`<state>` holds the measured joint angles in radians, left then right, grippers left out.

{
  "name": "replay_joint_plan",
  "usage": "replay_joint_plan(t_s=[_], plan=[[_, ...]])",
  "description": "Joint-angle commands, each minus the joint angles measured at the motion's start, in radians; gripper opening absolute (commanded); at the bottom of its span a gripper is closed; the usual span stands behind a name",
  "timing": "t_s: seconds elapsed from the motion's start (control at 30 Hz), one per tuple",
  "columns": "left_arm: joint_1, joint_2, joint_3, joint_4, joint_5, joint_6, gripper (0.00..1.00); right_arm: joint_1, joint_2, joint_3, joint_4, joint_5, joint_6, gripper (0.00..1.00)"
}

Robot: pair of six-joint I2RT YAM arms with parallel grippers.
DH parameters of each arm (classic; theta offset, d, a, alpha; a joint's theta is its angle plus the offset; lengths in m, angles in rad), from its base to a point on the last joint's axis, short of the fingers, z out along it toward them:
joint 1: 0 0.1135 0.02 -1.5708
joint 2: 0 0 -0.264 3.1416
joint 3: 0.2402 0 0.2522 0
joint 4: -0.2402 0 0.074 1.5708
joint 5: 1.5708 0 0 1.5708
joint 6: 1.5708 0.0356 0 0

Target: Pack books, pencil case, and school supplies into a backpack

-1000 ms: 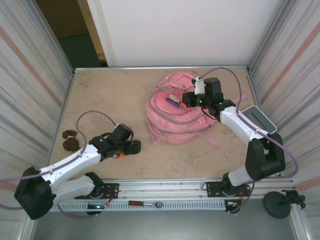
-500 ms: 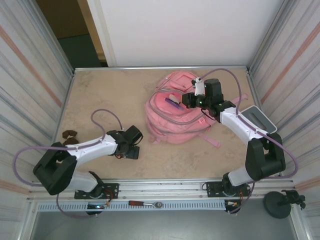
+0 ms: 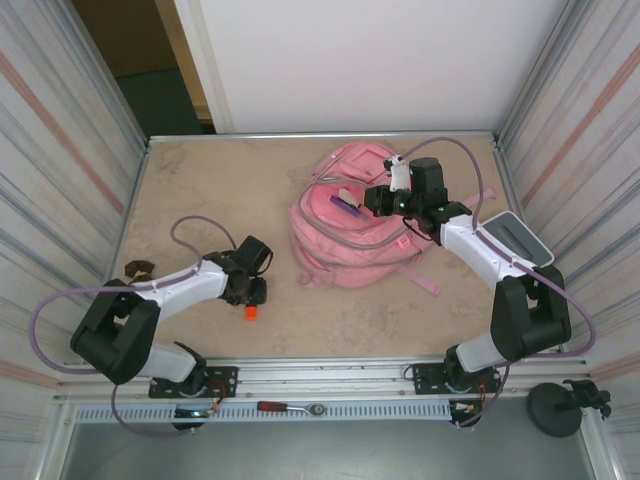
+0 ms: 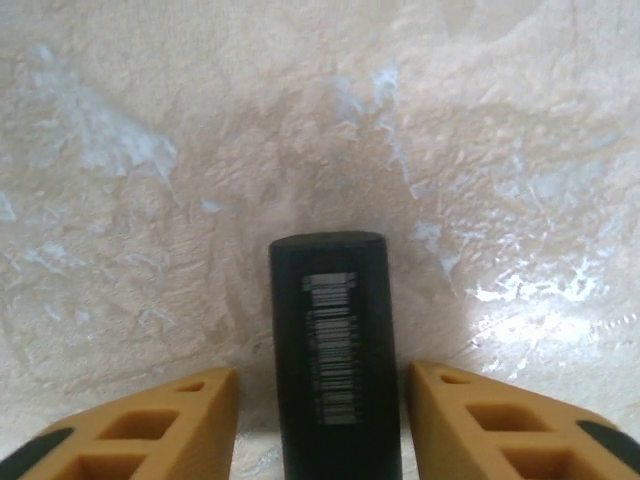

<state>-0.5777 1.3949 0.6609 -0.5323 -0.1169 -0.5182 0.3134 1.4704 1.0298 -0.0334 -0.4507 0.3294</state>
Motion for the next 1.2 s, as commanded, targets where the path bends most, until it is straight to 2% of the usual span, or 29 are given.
replay_joint_plan(t_s=[0.0, 0.2, 0.33, 0.43, 0.57, 0.83, 0.93, 1.07, 1.17], plan=[[-0.001, 0.004, -0.035, 0.078, 0.067, 0.0, 0.36, -0.011, -0.012, -0.002, 0.006, -0.011, 0.005, 0.03], [-0.001, -0.099, -0.06, 0.192, 0.145, -0.101, 0.23, -0.012, -0.014, 0.003, 0.001, -0.011, 0.007, 0.03], [-0.003, -0.207, -0.056, 0.361, 0.247, -0.233, 0.23, -0.01, -0.014, 0.004, 0.001, -0.013, 0.011, 0.03], [-0.011, -0.222, -0.011, 0.476, 0.273, -0.316, 0.23, -0.01, -0.01, 0.003, 0.003, -0.016, 0.016, 0.03], [-0.013, -0.146, 0.092, 0.597, 0.289, -0.4, 0.23, -0.009, -0.007, 0.0, 0.013, -0.02, 0.023, 0.03], [-0.018, 0.169, 0.382, 0.767, 0.353, -0.553, 0.25, -0.007, 0.004, -0.003, 0.023, -0.03, 0.032, 0.03], [-0.035, 0.266, 0.463, 0.794, 0.332, -0.595, 0.28, -0.008, 0.012, -0.002, 0.029, -0.035, 0.034, 0.03], [-0.047, 0.356, 0.545, 0.775, 0.334, -0.6, 0.41, -0.007, 0.017, 0.002, 0.029, -0.039, 0.037, 0.03], [-0.055, 0.355, 0.543, 0.746, 0.323, -0.563, 0.52, -0.009, 0.011, 0.004, 0.019, -0.042, 0.03, 0.03]])
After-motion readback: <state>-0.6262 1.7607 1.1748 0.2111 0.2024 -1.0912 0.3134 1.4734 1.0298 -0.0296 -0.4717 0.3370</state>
